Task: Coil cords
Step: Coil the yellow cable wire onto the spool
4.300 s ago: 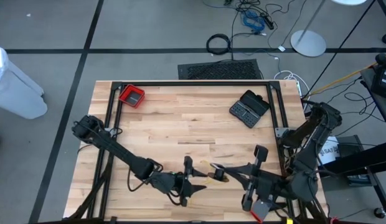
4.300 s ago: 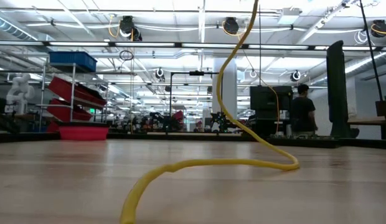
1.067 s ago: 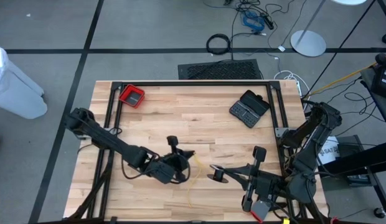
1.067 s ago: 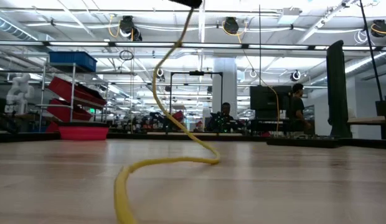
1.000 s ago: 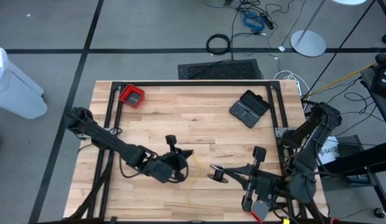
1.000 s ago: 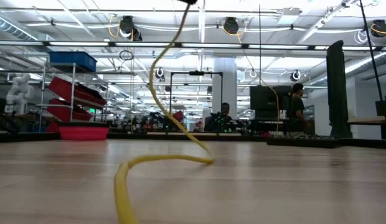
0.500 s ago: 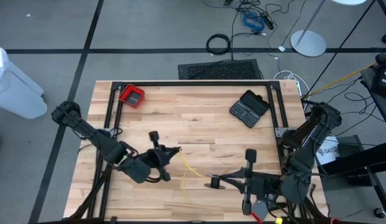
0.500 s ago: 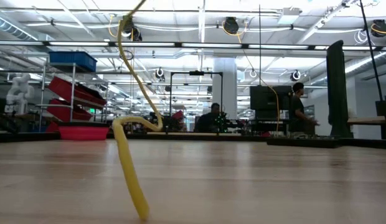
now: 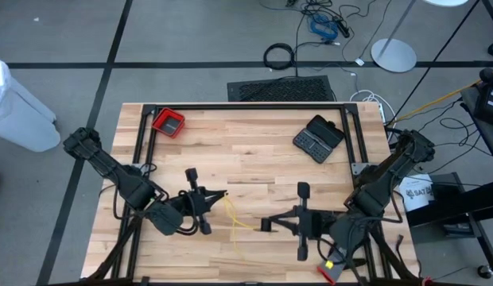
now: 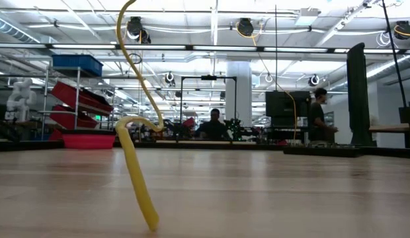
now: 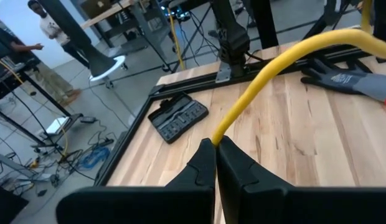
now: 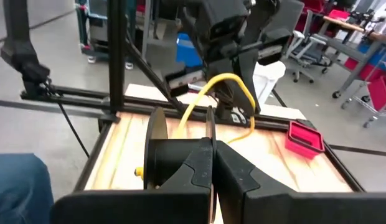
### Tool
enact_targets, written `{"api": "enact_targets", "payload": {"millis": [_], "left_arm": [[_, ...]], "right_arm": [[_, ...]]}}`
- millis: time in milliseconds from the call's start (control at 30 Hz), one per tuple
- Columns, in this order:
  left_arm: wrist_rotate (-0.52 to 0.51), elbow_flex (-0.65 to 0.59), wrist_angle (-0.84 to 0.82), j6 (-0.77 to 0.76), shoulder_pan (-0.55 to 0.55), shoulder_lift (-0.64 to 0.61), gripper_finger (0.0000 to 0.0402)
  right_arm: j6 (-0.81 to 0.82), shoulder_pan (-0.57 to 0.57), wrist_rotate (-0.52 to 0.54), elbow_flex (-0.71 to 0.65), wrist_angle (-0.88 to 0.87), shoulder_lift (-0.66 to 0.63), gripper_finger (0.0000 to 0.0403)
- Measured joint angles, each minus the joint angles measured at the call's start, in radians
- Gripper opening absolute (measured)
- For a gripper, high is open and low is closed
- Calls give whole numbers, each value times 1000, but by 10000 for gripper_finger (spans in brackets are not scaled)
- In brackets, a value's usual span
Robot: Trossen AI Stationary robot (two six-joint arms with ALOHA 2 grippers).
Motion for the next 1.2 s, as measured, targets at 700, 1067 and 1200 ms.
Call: {"api": "enact_targets", "payload": {"millis": [700,1067,1200], "left_arm": [[25,0,30,-26,-6,0,1],[143,0,158,-27,-6,0,1],[169,0,189,-28,-6,0,1]], "right_arm": [[3,-66,-129,-2,-118,47,0],[9,-97,-147,-2,-153,57,0],[16,-97,-146,-2,-161,57,0]]}}
